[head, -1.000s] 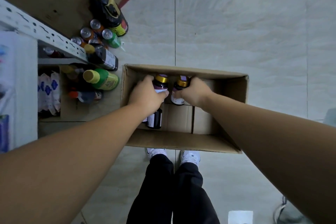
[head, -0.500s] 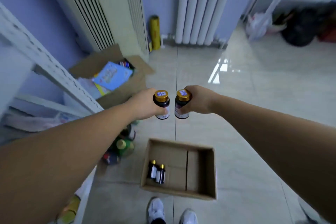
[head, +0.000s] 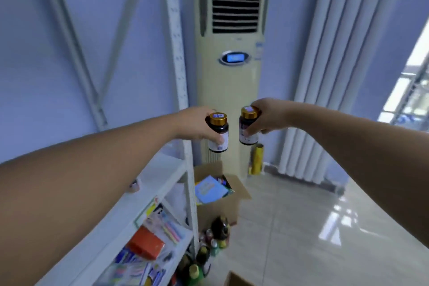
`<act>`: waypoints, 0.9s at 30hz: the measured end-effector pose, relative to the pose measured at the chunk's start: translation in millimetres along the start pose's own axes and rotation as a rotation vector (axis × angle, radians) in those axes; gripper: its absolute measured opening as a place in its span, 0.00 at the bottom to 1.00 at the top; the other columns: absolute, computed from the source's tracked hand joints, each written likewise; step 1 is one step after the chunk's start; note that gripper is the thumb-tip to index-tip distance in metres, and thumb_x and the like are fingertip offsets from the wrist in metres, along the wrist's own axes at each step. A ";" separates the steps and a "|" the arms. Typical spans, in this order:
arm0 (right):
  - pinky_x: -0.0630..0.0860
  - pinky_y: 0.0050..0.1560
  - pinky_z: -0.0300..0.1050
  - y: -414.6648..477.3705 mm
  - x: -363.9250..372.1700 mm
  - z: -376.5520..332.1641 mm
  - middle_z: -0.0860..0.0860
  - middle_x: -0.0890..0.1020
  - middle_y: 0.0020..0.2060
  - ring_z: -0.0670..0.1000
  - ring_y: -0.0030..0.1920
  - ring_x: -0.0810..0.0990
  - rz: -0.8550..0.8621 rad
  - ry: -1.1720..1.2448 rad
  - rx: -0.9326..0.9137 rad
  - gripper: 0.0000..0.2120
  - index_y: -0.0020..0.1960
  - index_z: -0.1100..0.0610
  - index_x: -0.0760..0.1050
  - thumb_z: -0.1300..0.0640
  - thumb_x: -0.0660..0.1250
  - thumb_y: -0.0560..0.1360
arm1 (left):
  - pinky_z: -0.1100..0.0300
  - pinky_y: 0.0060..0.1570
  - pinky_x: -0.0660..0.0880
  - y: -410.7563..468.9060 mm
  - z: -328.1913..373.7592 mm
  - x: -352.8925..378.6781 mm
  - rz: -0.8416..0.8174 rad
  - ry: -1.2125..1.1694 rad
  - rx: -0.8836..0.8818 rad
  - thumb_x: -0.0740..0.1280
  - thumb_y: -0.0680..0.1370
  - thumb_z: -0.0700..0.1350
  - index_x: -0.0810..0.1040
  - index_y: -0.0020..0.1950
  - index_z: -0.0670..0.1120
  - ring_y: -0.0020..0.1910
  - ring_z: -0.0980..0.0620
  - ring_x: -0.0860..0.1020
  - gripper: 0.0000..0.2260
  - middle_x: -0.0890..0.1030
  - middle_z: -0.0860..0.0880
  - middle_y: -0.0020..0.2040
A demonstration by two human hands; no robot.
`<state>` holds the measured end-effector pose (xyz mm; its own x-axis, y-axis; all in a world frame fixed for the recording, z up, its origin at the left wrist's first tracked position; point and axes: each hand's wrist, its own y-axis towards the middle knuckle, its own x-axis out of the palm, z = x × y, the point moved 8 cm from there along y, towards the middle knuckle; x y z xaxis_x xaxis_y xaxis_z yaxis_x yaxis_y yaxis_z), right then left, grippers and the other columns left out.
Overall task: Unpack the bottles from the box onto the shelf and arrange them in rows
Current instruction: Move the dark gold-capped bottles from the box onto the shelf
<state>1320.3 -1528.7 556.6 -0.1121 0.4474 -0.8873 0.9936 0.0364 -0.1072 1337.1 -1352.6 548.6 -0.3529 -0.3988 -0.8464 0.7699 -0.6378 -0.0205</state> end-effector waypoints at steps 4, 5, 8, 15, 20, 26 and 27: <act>0.83 0.41 0.41 -28.5 -10.9 -90.8 0.52 0.84 0.43 0.51 0.42 0.85 -0.004 0.036 -0.183 0.17 0.46 0.54 0.78 0.49 0.80 0.63 | 0.67 0.33 0.71 -98.4 -4.4 -52.5 0.144 -0.005 -0.135 0.79 0.68 0.51 0.81 0.42 0.52 0.30 0.61 0.76 0.09 0.80 0.58 0.34; 0.83 0.40 0.40 -36.6 -6.8 -113.9 0.52 0.84 0.43 0.50 0.42 0.85 -0.015 0.045 -0.231 0.17 0.46 0.54 0.79 0.49 0.80 0.63 | 0.65 0.33 0.72 -125.9 -9.0 -60.8 0.179 0.001 -0.178 0.79 0.68 0.52 0.81 0.45 0.50 0.32 0.58 0.76 0.12 0.80 0.54 0.36; 0.83 0.40 0.41 -63.6 16.8 -182.1 0.52 0.84 0.43 0.50 0.41 0.85 -0.042 0.039 -0.362 0.17 0.46 0.54 0.78 0.49 0.80 0.64 | 0.65 0.32 0.73 -214.1 -23.6 -74.8 0.251 0.002 -0.300 0.79 0.67 0.53 0.81 0.47 0.51 0.33 0.56 0.77 0.14 0.82 0.53 0.39; 0.82 0.39 0.42 -140.0 101.1 -350.9 0.55 0.84 0.44 0.52 0.40 0.85 -0.157 -0.011 -0.632 0.17 0.47 0.57 0.79 0.49 0.78 0.66 | 0.59 0.40 0.74 -437.8 -44.1 -94.1 0.372 0.005 -0.591 0.79 0.68 0.53 0.81 0.50 0.50 0.38 0.53 0.78 0.16 0.85 0.45 0.48; 0.84 0.46 0.49 -225.2 162.5 -484.0 0.56 0.84 0.45 0.55 0.43 0.85 -0.218 0.031 -0.839 0.21 0.49 0.60 0.78 0.47 0.79 0.66 | 0.62 0.40 0.77 -612.5 -47.1 -106.1 0.505 -0.034 -0.779 0.79 0.69 0.51 0.82 0.53 0.50 0.41 0.54 0.80 0.15 0.85 0.49 0.49; 0.84 0.44 0.47 -343.0 248.4 -624.7 0.56 0.83 0.46 0.53 0.44 0.84 -0.331 0.070 -1.045 0.20 0.50 0.60 0.78 0.48 0.78 0.67 | 0.56 0.48 0.81 -809.2 -53.2 -103.9 0.642 -0.063 -0.952 0.79 0.69 0.52 0.81 0.55 0.52 0.52 0.51 0.82 0.17 0.85 0.52 0.52; 0.84 0.44 0.46 -361.8 262.2 -645.4 0.56 0.83 0.46 0.53 0.44 0.84 -0.348 0.081 -1.066 0.20 0.50 0.60 0.78 0.48 0.78 0.67 | 0.58 0.47 0.80 -838.5 -53.0 -103.2 0.655 -0.064 -0.974 0.79 0.69 0.52 0.81 0.55 0.51 0.51 0.52 0.82 0.17 0.84 0.52 0.51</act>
<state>941.6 -847.8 652.3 -0.4233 0.3188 -0.8480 0.4182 0.8991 0.1293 756.1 -741.6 625.0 0.2565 -0.5132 -0.8190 0.8859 0.4636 -0.0131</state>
